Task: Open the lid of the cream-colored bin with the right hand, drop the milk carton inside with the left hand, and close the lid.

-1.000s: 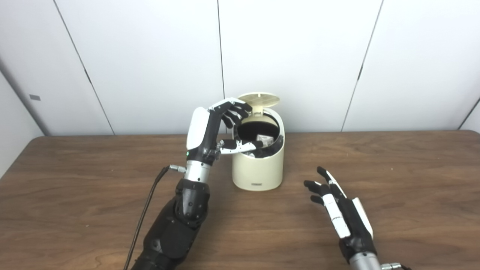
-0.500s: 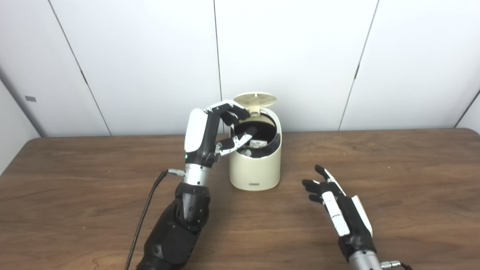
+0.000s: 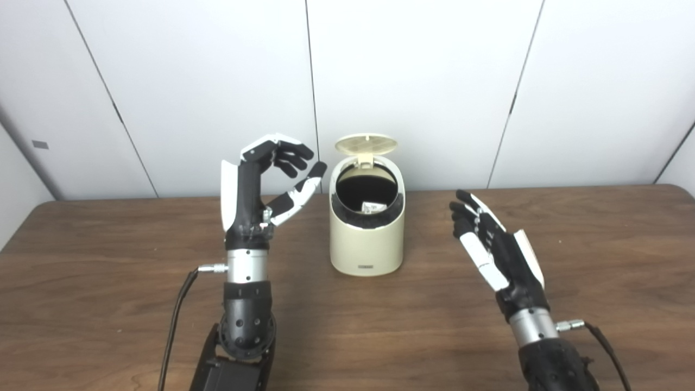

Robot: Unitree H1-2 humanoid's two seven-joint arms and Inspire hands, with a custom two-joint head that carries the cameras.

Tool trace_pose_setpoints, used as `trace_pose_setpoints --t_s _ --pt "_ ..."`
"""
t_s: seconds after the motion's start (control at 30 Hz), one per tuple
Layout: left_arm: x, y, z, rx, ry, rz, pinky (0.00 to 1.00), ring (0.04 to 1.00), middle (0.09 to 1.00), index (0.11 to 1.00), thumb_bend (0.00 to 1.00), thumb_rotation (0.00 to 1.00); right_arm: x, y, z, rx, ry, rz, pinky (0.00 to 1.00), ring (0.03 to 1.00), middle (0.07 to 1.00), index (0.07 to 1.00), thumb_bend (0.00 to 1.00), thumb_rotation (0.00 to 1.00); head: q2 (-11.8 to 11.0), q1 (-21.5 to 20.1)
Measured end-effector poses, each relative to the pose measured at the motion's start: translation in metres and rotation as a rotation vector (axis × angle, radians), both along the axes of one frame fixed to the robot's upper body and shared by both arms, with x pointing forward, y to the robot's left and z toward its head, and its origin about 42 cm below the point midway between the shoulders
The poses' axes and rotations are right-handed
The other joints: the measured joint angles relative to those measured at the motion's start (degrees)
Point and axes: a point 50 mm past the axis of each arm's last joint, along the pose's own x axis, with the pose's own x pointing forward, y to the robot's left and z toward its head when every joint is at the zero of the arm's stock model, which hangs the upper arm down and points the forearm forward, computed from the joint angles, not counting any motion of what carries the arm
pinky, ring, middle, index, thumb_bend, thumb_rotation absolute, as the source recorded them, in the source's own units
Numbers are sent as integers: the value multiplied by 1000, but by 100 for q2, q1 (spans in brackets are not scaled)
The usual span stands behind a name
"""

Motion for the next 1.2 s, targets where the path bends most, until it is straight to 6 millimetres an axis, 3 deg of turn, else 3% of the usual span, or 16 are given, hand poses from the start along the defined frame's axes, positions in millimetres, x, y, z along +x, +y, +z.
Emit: trace_pose_setpoints --t_s 0.13,0.23,0.3,0.4,0.5,0.63,0.87,1.2 --pt "-18 13 -11 -33 87 47 421 481 481 509 512 0 20 13 32 -88 -68 8 755 828 860 835 530 795 26 18" --pt "-29 20 -25 -20 183 71 438 524 590 498 499 79 33 20 52 -158 -117 15 794 855 877 827 525 816 26 18" --pt "-36 26 -36 -6 266 77 504 596 673 686 510 478 41 24 59 -233 -140 24 833 883 886 823 520 830 26 18" --pt "-47 34 -48 30 389 66 739 748 811 849 549 814 54 24 66 -322 -152 12 863 936 932 819 519 809 26 9" --pt "-53 38 -57 44 482 41 825 830 880 908 552 955 65 24 72 -376 -158 15 853 970 962 824 540 800 35 26" --pt "-56 38 -62 26 539 -14 924 918 946 949 579 993 80 34 80 -434 -155 38 815 978 977 828 570 788 35 44" --pt "-63 40 -74 1 615 -61 921 959 975 965 601 1000 100 48 85 -525 -151 53 881 989 980 791 589 802 44 27" --pt "-67 33 -80 -8 656 -89 916 949 987 982 607 969 99 55 81 -638 -154 95 967 1000 1000 708 561 778 88 53"
